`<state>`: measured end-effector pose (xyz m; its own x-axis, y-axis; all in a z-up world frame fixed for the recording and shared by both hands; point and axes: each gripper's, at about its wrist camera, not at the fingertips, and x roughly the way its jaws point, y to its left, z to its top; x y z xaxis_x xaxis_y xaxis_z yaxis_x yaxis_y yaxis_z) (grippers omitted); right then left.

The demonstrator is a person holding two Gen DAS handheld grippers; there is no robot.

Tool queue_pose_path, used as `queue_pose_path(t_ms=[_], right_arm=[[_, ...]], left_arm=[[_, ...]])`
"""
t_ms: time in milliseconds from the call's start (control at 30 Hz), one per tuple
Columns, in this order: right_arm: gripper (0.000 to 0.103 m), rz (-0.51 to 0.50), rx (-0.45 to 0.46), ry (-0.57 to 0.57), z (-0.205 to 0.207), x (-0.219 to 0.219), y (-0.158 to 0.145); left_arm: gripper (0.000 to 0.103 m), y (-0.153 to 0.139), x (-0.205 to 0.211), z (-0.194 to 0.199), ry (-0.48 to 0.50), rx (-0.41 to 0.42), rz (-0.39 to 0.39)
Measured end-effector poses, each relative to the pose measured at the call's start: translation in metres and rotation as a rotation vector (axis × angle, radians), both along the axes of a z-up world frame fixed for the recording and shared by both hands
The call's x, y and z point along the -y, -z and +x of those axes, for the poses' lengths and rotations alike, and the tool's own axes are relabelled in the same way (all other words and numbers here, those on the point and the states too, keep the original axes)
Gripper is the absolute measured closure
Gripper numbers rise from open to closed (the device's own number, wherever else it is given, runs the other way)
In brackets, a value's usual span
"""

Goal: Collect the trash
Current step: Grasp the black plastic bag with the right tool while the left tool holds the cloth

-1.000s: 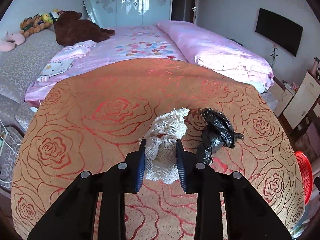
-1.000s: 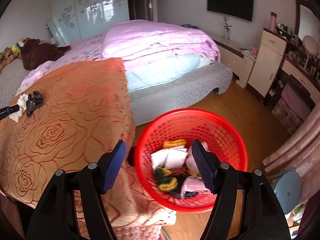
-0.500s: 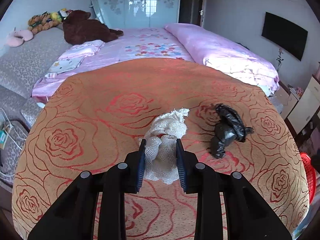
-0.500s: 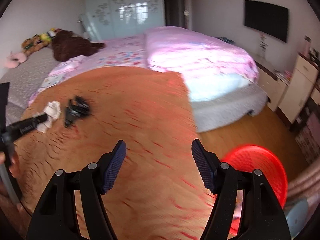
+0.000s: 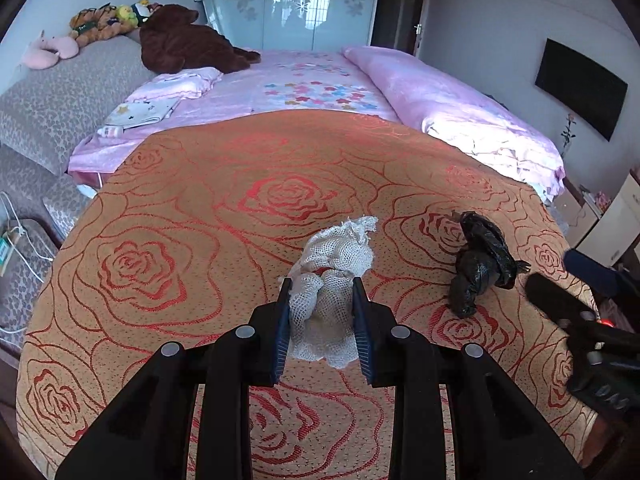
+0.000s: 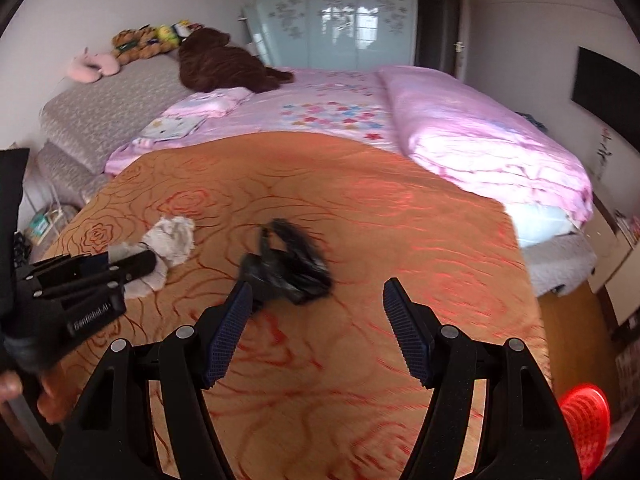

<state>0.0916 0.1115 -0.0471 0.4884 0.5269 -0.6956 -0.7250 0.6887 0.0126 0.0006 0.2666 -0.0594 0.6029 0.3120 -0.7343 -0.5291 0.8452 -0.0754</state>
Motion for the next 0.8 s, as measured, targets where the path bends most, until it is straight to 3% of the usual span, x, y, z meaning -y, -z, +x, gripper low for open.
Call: queue_pose_path(t_ms=[267,533,800], right_arm=[[0.038,-0.042,0.018,-0.064,0.0,-0.041,0.011],[0.066,-0.106,0.022,-0.065,0.0,-0.051,0.028],[0.071,-0.058,-0.001,-0.01,0.002,-0.03,0.025]], left_arm=[[0.076,0.001,0.0,0.0,0.002,-0.003,0.006],[0.076,0.001,0.001,0.001,0.002,-0.003,0.008],[0.076,-0.001,0.006,0.002,0.013,-0.002,0.014]])
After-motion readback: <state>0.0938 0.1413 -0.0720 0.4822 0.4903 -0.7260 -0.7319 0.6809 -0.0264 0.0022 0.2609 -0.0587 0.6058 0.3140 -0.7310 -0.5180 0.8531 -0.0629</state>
